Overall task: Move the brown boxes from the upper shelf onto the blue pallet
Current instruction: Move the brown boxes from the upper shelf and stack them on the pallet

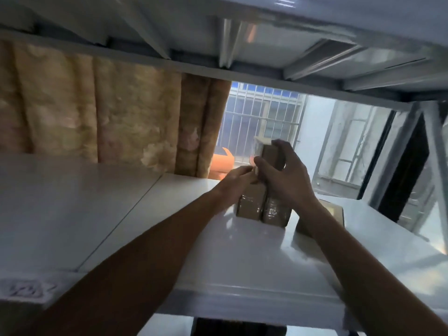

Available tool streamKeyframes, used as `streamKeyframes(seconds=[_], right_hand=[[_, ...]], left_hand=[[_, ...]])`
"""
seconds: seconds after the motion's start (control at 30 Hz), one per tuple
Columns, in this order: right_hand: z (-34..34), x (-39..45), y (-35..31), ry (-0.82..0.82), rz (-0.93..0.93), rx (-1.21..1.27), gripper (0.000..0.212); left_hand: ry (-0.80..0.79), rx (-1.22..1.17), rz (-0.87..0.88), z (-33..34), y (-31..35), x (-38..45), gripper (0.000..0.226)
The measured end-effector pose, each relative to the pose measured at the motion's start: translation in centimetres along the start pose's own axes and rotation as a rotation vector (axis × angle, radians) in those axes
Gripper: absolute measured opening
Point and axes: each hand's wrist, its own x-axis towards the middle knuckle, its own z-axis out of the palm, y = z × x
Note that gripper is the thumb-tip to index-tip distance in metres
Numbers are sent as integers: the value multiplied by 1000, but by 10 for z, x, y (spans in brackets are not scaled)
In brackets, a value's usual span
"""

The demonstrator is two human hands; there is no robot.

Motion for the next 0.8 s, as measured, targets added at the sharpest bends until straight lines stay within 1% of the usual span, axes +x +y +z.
streamKeyframes(seconds=[0.03, 0.1, 0.17, 0.23, 0.27, 0.3, 0.37, 0.43, 0.5, 0.57, 0.63, 0.67, 0.73, 0.8], right_hand=[[-1, 2, 0, 1, -22, -23, 57], [-3, 3, 0, 31, -48, -63, 53], [-5, -2, 1, 100, -57, -82, 51], [-6, -8, 1, 182, -46, -62, 48], [-6, -11, 1, 215, -47, -44, 47], [-7, -13, 0, 245, -56, -28, 48], [-9, -16, -2, 294, -80, 1, 49], [-11, -22, -4, 322, -88, 33, 49], [-11, -29, -6, 313, -99, 56, 50], [-11, -35, -8, 303, -120, 65, 53], [-13, -37, -10, 302, -128, 80, 54], [-13, -38, -10, 302, -126, 90, 54], [-14, -39, -10, 295, -126, 106, 53], [-12, -40, -9, 278, -140, 108, 58]], left_hand=[[8, 10, -5, -2, 2, -1, 19], [80, 40, -33, -4, 9, -3, 20], [175, 119, -47, -3, 11, -4, 18], [221, 242, -7, 0, 12, -5, 19], [210, 319, 24, 0, 11, -6, 21], [166, 387, 51, 1, 11, -7, 21], [103, 467, 50, 1, 13, -11, 27], [149, 486, 5, -3, 15, -14, 41], [187, 458, -37, -8, 14, -17, 49], [172, 422, -80, -12, 15, -20, 54], [198, 426, -93, -14, 17, -22, 54], [241, 436, -88, -14, 17, -21, 54], [380, 436, -93, -16, 18, -20, 51], [525, 359, -116, -16, 23, -20, 44]])
